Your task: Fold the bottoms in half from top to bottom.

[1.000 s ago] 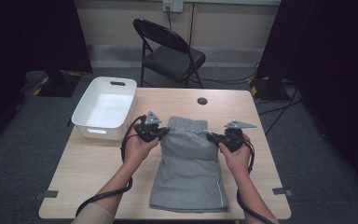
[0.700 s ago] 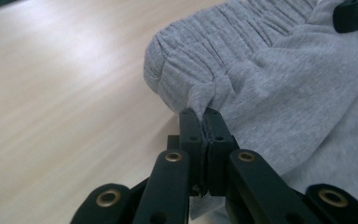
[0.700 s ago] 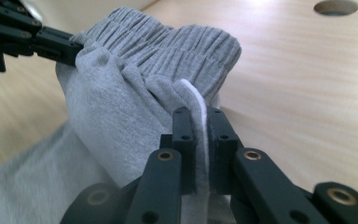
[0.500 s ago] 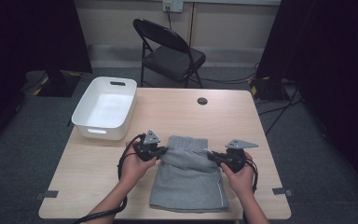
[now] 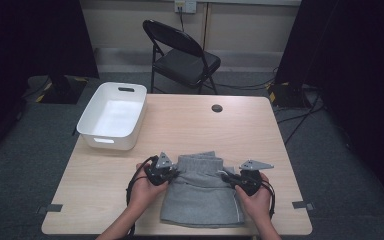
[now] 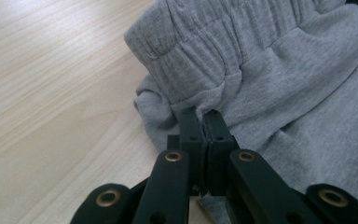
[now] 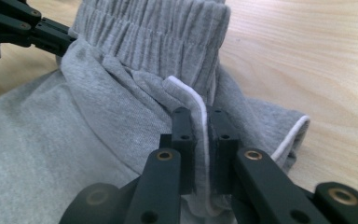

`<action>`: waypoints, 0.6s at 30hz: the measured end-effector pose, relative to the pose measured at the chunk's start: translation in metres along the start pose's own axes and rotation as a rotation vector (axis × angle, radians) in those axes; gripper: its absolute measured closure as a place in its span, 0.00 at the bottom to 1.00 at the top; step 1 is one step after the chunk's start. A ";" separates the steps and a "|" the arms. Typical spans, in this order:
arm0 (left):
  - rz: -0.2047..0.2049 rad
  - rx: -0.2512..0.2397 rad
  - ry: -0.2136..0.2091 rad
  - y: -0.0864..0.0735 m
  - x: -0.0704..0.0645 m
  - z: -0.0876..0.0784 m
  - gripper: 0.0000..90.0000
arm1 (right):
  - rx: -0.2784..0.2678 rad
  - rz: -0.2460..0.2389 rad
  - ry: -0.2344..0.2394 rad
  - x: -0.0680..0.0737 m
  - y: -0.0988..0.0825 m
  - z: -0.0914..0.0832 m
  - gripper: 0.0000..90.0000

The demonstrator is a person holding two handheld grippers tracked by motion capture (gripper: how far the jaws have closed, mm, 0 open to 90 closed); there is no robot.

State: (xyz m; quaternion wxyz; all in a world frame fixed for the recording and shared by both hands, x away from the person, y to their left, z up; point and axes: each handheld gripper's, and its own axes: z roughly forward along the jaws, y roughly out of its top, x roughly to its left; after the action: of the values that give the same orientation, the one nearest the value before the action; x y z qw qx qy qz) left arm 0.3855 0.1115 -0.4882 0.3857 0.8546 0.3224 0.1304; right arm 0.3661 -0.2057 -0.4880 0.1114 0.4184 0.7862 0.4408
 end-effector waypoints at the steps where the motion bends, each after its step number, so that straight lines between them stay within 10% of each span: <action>1: 0.002 0.004 0.005 0.000 -0.001 0.001 0.98 | 0.000 -0.002 -0.002 0.000 0.000 0.001 0.93; 18: -0.012 0.030 0.062 0.014 0.015 0.016 0.98 | -0.014 0.010 -0.041 -0.009 0.012 0.019 0.93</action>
State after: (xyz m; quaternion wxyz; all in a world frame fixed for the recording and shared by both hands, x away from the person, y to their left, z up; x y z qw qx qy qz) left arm 0.4109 0.1047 -0.4889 0.3636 0.8537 0.3414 0.1495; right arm 0.3888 -0.1985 -0.4917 0.1282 0.4305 0.7785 0.4384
